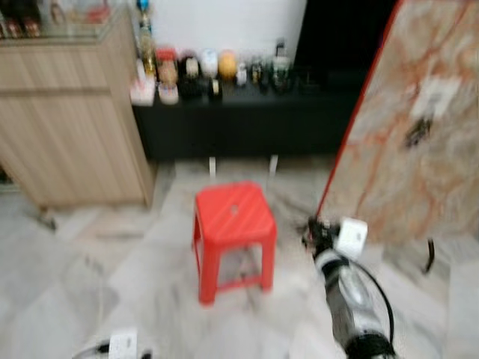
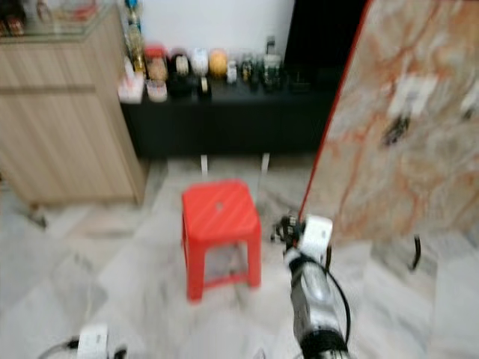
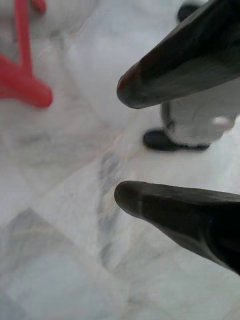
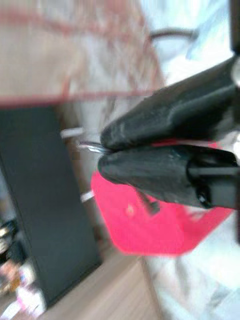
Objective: Hang keys on a hook
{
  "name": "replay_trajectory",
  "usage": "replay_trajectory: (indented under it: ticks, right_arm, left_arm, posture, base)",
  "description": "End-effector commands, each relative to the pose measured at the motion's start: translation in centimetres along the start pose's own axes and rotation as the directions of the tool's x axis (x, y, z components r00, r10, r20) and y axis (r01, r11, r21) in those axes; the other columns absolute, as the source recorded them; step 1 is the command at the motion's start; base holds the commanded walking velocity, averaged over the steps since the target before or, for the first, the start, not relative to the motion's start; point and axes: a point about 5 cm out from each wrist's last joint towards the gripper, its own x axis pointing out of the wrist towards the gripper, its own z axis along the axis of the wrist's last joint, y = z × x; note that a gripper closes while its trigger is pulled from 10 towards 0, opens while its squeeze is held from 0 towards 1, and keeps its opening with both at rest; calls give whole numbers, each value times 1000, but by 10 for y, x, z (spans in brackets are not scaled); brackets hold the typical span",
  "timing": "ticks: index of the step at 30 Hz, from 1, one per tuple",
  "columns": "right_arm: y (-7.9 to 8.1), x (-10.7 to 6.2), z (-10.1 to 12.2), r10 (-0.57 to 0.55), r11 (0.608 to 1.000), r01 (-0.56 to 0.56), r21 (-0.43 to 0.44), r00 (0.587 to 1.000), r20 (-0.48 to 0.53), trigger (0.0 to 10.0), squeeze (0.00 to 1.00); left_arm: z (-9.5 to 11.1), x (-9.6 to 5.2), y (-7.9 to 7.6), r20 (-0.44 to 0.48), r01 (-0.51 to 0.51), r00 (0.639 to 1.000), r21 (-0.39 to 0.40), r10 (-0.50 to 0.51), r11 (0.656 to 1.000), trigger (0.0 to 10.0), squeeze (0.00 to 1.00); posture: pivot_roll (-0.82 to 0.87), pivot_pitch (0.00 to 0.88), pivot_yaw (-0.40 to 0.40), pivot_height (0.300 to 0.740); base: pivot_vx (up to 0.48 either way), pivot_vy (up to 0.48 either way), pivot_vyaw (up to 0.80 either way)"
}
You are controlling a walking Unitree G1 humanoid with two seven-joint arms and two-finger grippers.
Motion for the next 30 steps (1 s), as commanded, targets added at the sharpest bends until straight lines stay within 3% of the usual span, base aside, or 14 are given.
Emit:
replay_trajectory:
  ticks: [1, 18, 30]
  right_arm:
    - [-6, 1, 5, -21, 1000, 21, -4, 1000, 17, 10000, 0]
    - [-4, 1, 5, -20, 1000, 20, -2, 1000, 13, 10000, 0]
    - [-4, 2, 4, -22, 1000, 22, -3, 1000, 13, 10000, 0]
  left_arm:
    - [-7, -2, -6, -28, 21, 999, 1, -21, 1000, 10000, 0]
    - [-10, -3, -5, -44, 20, 999, -10, -21, 1000, 10000, 0]
    - [-14, -4, 0, -45, 13, 999, -50, -16, 999, 10000, 0]
  posture:
    - [55, 29, -76, 740]
    - [58, 25, -74, 740]
    - [57, 10, -72, 740]
  base:
    - [0, -412, 0]
    - [0, -402, 0]
    - [0, 0, 0]
